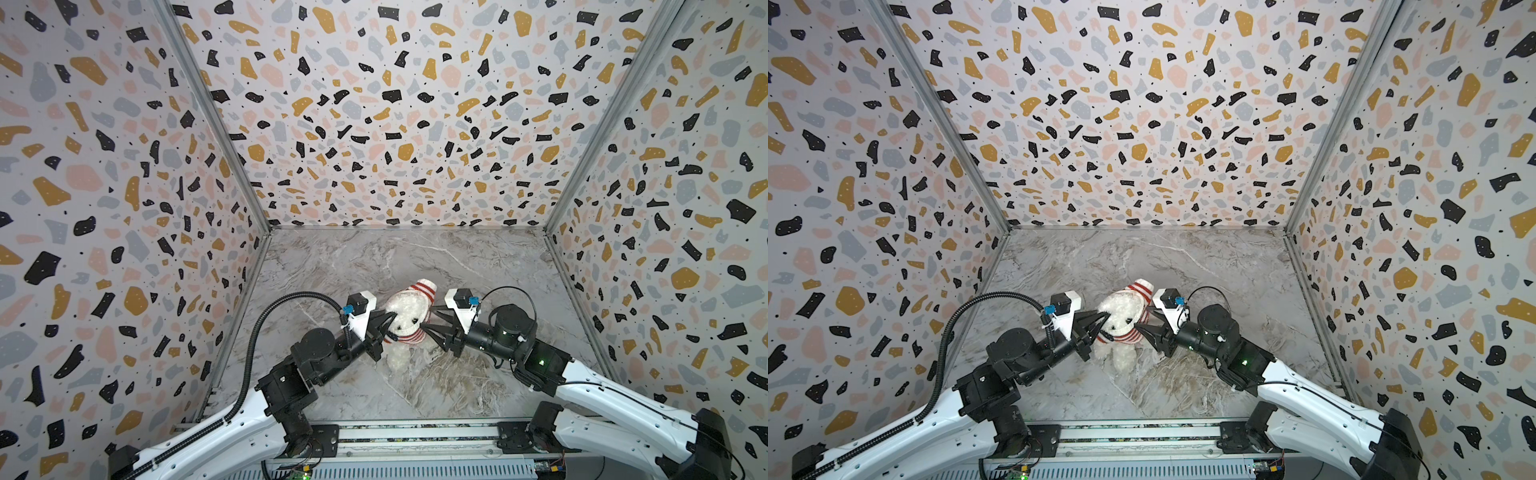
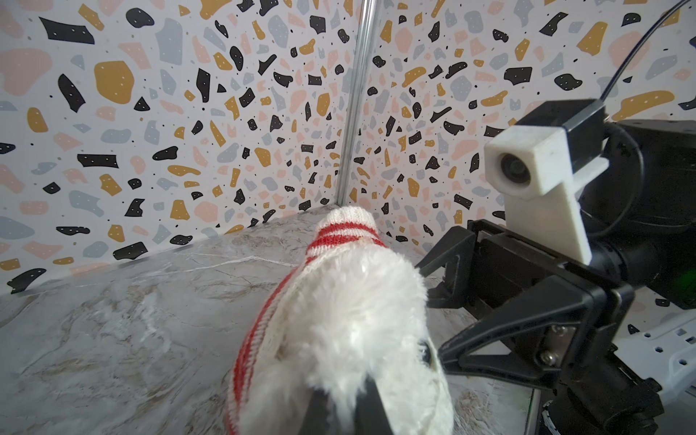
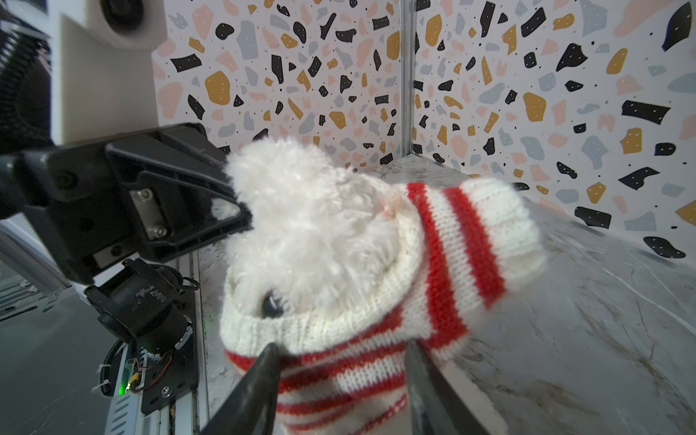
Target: Dress the teddy bear
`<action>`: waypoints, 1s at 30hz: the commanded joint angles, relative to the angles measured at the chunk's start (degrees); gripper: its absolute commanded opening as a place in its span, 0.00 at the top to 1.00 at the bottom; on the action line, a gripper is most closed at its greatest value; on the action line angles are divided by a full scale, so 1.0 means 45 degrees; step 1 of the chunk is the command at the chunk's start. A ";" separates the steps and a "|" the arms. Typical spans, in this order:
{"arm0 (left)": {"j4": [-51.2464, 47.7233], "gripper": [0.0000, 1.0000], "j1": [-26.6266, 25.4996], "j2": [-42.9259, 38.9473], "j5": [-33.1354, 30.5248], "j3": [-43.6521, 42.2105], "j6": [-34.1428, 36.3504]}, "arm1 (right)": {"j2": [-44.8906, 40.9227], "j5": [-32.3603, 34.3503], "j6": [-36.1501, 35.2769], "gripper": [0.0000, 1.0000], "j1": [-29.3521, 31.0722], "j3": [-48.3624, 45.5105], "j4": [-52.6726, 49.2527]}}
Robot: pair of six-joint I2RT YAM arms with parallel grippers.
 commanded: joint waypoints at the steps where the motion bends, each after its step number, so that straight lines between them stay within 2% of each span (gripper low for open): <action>1: 0.1332 1.00 -0.0049 -0.0241 -0.0126 0.0457 -0.0167 | -0.0114 -0.0133 0.0199 0.52 0.0025 -0.0165 0.0630; 9: 0.1415 1.00 -0.0071 -0.0293 -0.0147 0.0368 -0.0287 | 0.0515 -0.0268 0.0058 0.78 0.0004 -0.0145 0.0888; 13: 0.1120 1.00 -0.0068 -0.0382 -0.0482 0.0324 -0.0054 | 0.0559 -0.0125 -0.0230 0.83 0.0004 0.0072 0.0164; 15: 0.0530 1.00 -0.0070 -0.0340 -0.1034 0.0319 0.0349 | -0.0002 -0.0068 -0.0663 0.74 0.0014 0.0068 -0.0635; 19: -0.0392 1.00 -0.0066 -0.0041 -0.2578 0.0672 0.1184 | -0.1417 0.0093 -0.1629 0.49 0.0024 0.0068 -0.1932; 23: -0.0708 1.00 -0.0070 0.0256 -0.4770 0.1067 0.1750 | -0.1775 0.0676 -0.2001 0.39 0.0024 0.0727 -0.2314; 25: -0.0725 1.00 -0.0096 0.0459 -0.5611 0.1313 0.1935 | -0.1549 0.0927 -0.1568 0.36 -0.0123 0.0987 -0.2031; 27: -0.0672 1.00 -0.0098 0.0735 -0.6068 0.1573 0.2129 | -0.1060 0.0557 -0.0495 0.35 -0.0576 0.1294 -0.1734; 30: -0.0183 1.00 -0.0214 0.1020 -0.6351 0.1389 0.2316 | -0.0274 -0.0235 0.2544 0.33 -0.1792 0.1668 -0.1498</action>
